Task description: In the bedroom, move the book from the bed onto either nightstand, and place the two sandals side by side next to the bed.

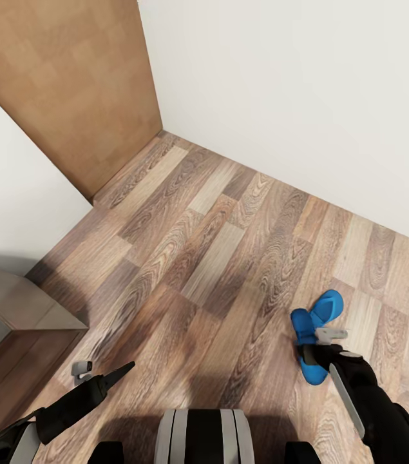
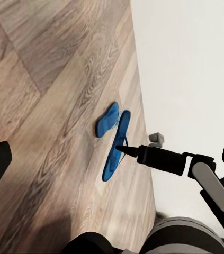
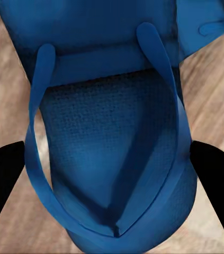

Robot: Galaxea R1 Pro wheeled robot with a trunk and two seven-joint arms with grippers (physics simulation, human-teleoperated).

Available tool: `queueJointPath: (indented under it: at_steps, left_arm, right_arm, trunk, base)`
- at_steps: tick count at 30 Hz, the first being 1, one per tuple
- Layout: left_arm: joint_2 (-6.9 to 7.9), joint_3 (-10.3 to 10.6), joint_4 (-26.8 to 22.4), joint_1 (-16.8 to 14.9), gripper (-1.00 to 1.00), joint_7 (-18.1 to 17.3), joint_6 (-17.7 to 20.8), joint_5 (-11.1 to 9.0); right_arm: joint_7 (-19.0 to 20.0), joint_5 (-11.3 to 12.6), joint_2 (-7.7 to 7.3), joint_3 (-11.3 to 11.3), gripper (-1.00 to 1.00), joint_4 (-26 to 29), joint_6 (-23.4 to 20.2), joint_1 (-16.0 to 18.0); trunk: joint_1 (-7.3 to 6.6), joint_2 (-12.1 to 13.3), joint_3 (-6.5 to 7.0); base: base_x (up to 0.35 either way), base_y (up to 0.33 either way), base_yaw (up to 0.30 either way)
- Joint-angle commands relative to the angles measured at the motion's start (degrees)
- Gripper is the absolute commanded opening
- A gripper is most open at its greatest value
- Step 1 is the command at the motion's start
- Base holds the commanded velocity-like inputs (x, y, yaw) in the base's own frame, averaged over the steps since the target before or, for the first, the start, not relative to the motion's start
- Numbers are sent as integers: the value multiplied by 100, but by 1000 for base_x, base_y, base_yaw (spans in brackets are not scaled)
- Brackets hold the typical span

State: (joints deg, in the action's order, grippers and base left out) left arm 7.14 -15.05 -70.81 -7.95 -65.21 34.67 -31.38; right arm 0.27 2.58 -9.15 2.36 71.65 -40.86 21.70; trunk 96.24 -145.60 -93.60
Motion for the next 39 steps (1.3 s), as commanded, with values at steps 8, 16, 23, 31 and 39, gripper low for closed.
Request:
queueJointPath:
  at_steps: [8,16,23,31,39]
  left_arm:
    - [-4,-5,319,2,100,29,20,6]
    - [37,-7,937,54,100,26,-300,20]
    - [50,-8,1225,50,100,21,-688,22]
    - [45,-12,1269,36,100,42,-714,388]
    - [29,-2,1387,29,100,43,-755,531]
  right_arm:
    - [1269,1847,-1323,190,-100,-265,-5,-67]
    - [3676,2024,-1755,192,-100,-2671,641,-78]
    - [4097,2061,-1731,186,-100,-4195,2092,-78]
    - [4850,2032,-1759,187,-100,-4573,2249,-78]
    - [4861,2030,-1757,185,-100,-4812,2370,-78]
  trunk:
    - [-21,10,175]
    - [-42,20,352]
    - [-60,30,507]
    - [-80,40,684]
    - [-101,51,862]
  base:
    - [0,0,0]
    - [0,0,0]
    - [0,0,0]
    - [0,0,0]
    - [0,0,0]
